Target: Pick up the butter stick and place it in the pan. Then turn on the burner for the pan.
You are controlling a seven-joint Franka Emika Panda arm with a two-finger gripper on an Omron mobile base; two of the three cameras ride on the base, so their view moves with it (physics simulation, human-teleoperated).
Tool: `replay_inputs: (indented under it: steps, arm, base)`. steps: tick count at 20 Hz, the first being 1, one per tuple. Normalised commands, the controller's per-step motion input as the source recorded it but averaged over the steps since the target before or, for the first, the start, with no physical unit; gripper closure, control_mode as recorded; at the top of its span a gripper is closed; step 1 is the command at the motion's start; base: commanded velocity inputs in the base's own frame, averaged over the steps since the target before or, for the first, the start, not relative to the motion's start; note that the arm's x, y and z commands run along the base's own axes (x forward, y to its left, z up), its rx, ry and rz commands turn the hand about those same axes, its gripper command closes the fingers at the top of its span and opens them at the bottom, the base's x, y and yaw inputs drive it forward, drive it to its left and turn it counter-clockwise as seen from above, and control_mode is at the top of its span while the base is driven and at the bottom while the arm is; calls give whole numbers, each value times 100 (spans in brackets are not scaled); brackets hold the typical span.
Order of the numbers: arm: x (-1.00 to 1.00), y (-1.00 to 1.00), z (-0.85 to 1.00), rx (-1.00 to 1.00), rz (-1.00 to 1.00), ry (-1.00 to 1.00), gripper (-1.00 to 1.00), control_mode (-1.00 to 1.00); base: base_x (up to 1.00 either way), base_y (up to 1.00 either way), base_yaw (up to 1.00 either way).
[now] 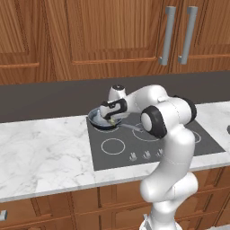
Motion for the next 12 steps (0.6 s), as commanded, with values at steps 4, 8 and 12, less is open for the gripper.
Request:
replay_inputs:
  steps: [4, 8, 12]
  arm:
    - [31, 1, -10, 0, 0, 0, 100, -100]
    - [29, 1, -10, 0, 0, 0, 100, -100]
    - [20, 0, -9, 0, 0, 0, 100, -100]
  base:
    - [0, 0, 0]
    - [0, 0, 0]
    - [0, 0, 0]
